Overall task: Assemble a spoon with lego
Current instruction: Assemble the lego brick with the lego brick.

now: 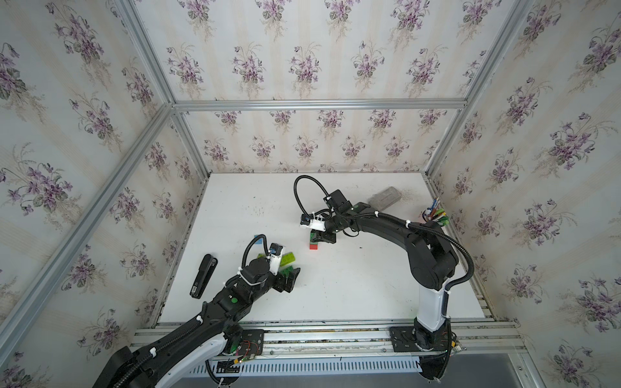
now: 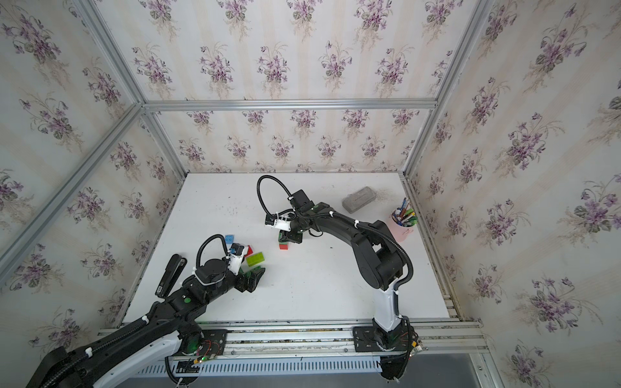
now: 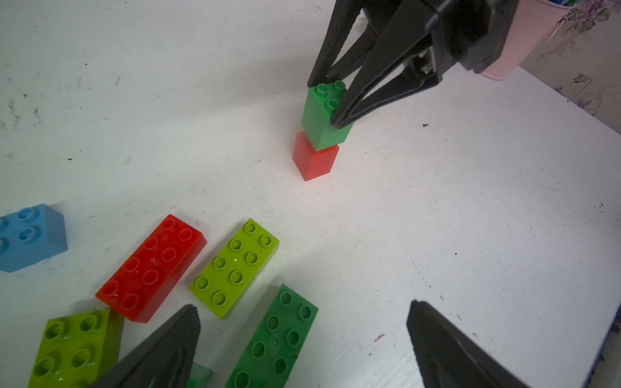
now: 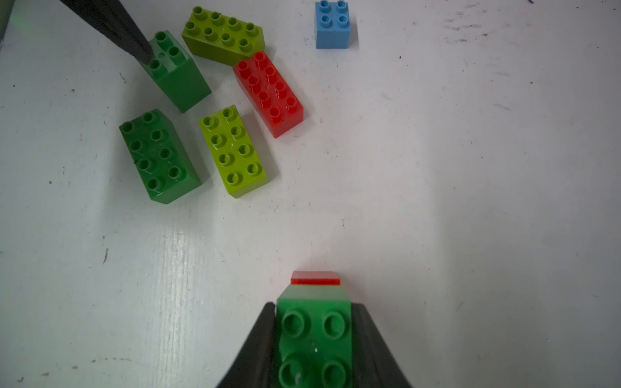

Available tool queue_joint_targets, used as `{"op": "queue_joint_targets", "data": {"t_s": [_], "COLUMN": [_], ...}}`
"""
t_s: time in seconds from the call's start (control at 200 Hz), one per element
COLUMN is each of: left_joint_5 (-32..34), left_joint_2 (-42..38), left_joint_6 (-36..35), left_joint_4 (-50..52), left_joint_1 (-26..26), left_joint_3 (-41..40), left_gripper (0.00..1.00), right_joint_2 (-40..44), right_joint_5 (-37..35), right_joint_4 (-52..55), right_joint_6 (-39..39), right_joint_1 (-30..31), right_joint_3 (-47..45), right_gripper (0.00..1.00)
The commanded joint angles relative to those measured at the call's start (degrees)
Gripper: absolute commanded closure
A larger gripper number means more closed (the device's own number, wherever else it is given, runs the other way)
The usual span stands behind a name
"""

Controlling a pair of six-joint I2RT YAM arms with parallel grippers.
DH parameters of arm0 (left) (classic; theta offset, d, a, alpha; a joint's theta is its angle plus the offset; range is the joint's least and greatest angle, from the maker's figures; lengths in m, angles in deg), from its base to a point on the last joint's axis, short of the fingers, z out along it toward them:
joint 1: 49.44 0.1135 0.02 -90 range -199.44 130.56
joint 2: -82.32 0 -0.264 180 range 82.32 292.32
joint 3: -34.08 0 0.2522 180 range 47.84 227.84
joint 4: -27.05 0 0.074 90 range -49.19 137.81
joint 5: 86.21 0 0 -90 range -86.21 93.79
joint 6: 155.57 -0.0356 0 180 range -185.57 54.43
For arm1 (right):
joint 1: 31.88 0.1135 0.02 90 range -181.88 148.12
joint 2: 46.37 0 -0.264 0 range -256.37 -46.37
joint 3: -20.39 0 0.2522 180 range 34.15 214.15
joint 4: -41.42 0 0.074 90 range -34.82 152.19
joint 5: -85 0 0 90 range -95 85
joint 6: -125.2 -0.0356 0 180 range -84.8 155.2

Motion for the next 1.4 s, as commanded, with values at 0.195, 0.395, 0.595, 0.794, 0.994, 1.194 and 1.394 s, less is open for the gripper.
{"op": "queue_joint_targets", "data": {"t_s": [0.195, 0.395, 0.595, 0.794, 0.994, 1.194, 1.394], "left_joint_5": [1.03, 1.29, 1.47, 1.60, 1.47, 1.56, 1.61], "left_joint_2": [0.06, 0.06, 0.29, 0.41, 0.41, 0.41, 0.33], "left_joint_6": [0.42, 0.42, 0.51, 0.51, 0.55, 0.58, 0.53], "left_joint_4": [-1.62, -1.62, -1.71, -1.80, -1.71, -1.71, -1.71], "left_joint_1": [-0.01, -0.03, 0.03, -0.03, -0.03, -0.03, -0.03], "left_joint_3": [-0.05, -0.05, -0.04, -0.01, -0.06, -0.02, -0.02], "left_gripper": [0.00, 0.01, 0.00, 0.00, 0.00, 0.00, 0.00], "right_joint_2": [-1.61, -2.32, -0.23, 1.81, 0.68, -0.14, -0.92], "right_joint_5": [0.90, 0.38, 4.56, 5.03, 3.34, 3.31, 3.88], "right_joint_4": [-0.52, -0.70, -0.80, -1.00, -0.37, -0.79, -1.15], "right_joint_6": [-0.76, -0.73, -3.42, -3.68, -2.82, -2.92, -3.31], "right_joint_1": [-0.09, -0.42, -0.60, -0.65, -0.71, -1.08, -1.16], "right_joint_3": [-0.56, -1.75, 0.03, 0.56, 0.33, 0.02, -0.17], "right_gripper": [0.75, 0.75, 0.76, 0.76, 0.76, 0.76, 0.76]}}
